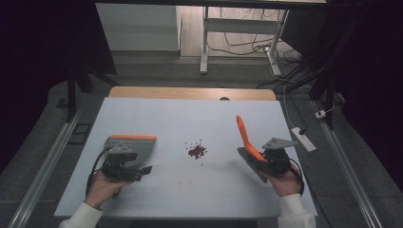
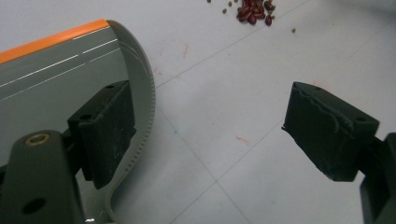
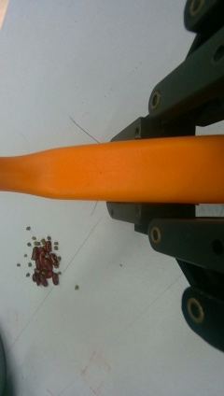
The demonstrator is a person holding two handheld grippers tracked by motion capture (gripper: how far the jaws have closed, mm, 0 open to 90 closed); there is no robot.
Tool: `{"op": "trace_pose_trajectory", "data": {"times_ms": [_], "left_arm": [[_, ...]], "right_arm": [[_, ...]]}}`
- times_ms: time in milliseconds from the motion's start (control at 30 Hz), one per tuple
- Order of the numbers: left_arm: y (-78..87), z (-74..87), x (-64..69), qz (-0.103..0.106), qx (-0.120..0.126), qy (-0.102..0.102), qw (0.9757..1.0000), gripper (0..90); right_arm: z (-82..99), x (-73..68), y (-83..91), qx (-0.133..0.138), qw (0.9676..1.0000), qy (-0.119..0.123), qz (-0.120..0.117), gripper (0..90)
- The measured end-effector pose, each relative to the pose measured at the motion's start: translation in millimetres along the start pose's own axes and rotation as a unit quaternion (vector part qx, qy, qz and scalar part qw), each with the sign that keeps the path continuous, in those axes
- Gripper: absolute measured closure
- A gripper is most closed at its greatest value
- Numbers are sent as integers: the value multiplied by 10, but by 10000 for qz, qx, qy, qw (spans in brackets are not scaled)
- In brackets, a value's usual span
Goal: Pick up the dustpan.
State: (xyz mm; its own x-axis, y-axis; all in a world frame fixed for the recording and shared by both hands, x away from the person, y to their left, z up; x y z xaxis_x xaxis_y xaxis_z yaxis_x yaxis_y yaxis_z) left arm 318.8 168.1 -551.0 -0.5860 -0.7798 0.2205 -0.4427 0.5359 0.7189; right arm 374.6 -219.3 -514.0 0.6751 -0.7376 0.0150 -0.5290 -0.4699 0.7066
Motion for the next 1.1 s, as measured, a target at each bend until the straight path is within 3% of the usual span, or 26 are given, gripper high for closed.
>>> {"op": "trace_pose_trajectory", "data": {"times_ms": [533, 667, 833, 1100], "left_arm": [[31, -37, 4, 11, -13, 34, 10000, 170], [46, -67, 20, 117, 28, 87, 9999, 171], [37, -80, 44, 85, -45, -23, 10000, 171], [65, -79, 32, 82, -44, -4, 10000, 171]], "right_arm": [[8, 10, 13, 99, 9998, 120, 109, 703], [2, 4, 13, 150, 9998, 116, 103, 703], [0, 5, -43, 61, 9997, 152, 181, 703], [-20, -27, -37, 95, 9995, 213, 194, 703]]}}
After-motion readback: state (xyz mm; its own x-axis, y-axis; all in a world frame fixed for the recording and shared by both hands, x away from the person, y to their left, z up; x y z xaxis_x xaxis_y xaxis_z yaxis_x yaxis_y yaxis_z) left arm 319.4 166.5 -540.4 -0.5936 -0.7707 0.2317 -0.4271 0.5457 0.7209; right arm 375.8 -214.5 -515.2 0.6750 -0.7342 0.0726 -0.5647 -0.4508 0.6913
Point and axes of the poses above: each handheld gripper's, and its own axes: y roughly backward along the jaws, z roughly out of its underside, x roughly to its right, the point moved 9 cm from there along -y, roughly forward along the jaws, and after that the axes turned 3 degrees about -x, right-handed, at the moved point
